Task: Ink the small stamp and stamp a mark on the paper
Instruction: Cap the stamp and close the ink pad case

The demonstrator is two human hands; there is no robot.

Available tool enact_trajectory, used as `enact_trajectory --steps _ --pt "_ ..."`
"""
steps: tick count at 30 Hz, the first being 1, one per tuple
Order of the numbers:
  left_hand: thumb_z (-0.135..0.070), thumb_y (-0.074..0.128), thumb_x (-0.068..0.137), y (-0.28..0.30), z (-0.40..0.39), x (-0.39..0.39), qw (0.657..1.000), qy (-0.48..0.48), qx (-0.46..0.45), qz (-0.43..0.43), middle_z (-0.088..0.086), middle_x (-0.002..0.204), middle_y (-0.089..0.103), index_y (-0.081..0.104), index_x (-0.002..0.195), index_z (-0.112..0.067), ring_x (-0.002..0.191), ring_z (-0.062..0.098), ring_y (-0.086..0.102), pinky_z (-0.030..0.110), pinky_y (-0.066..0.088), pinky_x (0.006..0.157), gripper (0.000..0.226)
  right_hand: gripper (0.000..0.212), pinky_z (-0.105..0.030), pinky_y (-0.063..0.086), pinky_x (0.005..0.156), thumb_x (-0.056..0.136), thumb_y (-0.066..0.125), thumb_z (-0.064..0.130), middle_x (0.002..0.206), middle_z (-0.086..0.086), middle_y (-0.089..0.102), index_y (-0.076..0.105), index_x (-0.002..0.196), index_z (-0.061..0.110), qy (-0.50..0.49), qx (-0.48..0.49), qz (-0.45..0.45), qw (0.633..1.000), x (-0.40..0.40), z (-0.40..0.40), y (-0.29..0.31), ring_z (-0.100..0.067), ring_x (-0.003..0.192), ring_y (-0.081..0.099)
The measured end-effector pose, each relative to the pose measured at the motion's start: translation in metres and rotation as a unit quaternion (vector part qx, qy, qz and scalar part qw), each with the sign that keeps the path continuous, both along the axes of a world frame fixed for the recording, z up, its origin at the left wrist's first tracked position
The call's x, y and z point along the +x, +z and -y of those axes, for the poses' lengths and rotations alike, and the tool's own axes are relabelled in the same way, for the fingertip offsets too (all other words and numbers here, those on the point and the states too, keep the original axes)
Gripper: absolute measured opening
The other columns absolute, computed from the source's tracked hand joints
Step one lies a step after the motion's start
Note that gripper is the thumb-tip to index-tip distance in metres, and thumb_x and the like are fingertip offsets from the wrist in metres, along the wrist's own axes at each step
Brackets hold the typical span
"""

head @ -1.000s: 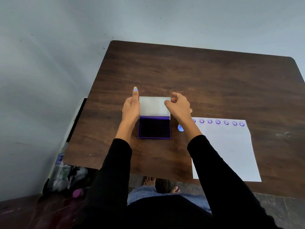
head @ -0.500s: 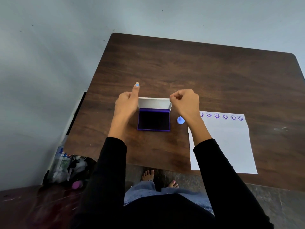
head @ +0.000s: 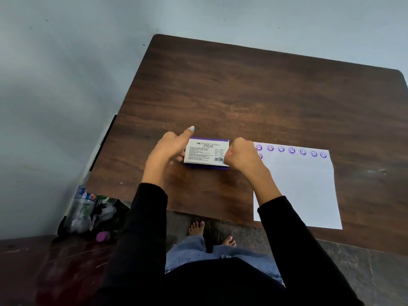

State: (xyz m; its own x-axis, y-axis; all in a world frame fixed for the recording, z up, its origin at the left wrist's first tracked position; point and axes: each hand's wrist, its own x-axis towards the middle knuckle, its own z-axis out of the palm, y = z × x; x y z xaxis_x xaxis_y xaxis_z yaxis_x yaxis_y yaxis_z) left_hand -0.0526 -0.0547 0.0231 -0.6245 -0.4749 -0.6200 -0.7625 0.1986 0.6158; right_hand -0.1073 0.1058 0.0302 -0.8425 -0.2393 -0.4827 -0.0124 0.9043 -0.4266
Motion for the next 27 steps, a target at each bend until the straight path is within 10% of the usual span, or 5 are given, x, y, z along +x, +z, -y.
enact_trajectory --steps 27 --pt "-0.046 0.044 0.092 -0.019 -0.002 -0.001 0.996 0.056 -0.060 -0.031 0.012 0.096 0.071 0.062 0.080 -0.010 0.092 0.028 0.067 0.043 0.051 0.092 0.043 0.018 -0.031 0.039 0.066 0.081 0.053 0.001 0.101 -0.022 0.063 0.063 0.097 -0.002 -0.019 -0.052 -0.052 0.997 0.016 0.004 -0.025 -0.038 0.104 0.054"
